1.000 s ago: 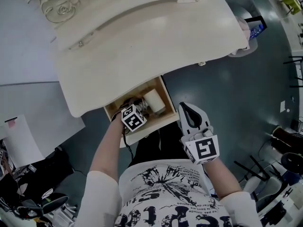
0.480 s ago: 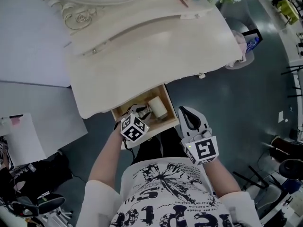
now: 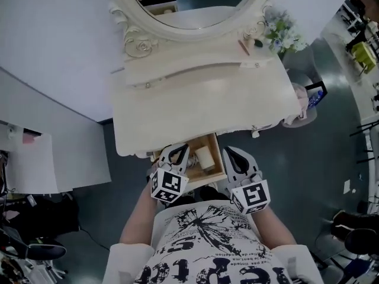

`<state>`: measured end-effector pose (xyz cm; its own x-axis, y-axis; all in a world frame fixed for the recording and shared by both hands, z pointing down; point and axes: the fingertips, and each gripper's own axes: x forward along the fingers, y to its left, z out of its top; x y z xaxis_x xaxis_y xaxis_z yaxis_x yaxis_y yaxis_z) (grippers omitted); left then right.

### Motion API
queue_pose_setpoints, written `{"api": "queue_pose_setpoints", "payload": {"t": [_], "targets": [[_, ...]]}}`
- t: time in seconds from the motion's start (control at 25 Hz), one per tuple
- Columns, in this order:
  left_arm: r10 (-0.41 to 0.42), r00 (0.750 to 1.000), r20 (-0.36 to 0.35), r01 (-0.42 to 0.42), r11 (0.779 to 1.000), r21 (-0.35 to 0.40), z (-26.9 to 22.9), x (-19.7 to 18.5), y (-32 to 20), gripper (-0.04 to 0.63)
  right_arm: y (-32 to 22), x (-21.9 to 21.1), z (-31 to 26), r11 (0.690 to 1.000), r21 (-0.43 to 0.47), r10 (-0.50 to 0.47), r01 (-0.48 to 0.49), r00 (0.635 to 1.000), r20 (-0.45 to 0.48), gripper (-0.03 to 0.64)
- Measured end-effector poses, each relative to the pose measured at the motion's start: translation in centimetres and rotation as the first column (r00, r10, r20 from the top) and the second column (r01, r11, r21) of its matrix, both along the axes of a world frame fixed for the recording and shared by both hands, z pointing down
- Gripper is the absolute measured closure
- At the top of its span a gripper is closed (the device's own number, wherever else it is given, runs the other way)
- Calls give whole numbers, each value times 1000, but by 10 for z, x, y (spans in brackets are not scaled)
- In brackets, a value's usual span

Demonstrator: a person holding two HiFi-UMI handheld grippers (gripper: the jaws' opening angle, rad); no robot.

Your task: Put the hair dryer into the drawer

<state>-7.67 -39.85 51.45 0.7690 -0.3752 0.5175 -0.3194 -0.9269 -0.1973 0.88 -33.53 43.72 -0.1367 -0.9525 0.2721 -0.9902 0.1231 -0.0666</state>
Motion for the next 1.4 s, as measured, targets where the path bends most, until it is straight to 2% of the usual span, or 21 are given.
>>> {"api": "queue_pose_setpoints", "payload": {"t": [0.12,0.24,0.36,0.44,0.52,0.6,0.72,0.92,1.12,1.4], "targets": [[-83,991,-103,89,995,51,-47,-19,-6,575,-5,-10,-15,999,33,-33,33,999,-10,600],[-150,964,-222,175,979,100,-96,-39,-11,575,-16,-19,-28,995,77,-68,69,998,-19,600],[-209,918,-337,252,964,90,-136,-62,-10,575,-21,-31,-40,987,109,-114,117,993,-35,600],[-234,876,-423,296,951,87,-159,-76,-9,575,-25,-38,-48,980,131,-142,147,989,-47,600],[-257,842,-474,337,937,92,-175,-88,-7,575,-27,-43,-55,973,153,-164,171,985,-56,601],[-281,823,-493,370,925,91,-183,-100,-5,575,-29,-47,-61,968,168,-178,187,982,-64,601],[-300,814,-498,396,913,96,-187,-113,-6,575,-32,-51,-66,963,181,-190,198,980,-59,601],[-332,818,-470,417,905,87,-181,-124,-8,575,-35,-54,-69,960,185,-198,208,978,-69,601],[-338,810,-479,416,907,64,-181,-121,-11,575,-38,-54,-68,961,183,-196,208,977,-82,601],[-347,820,-455,412,910,49,-173,-115,-16,575,-42,-51,-69,963,184,-187,198,979,-79,601]]}}
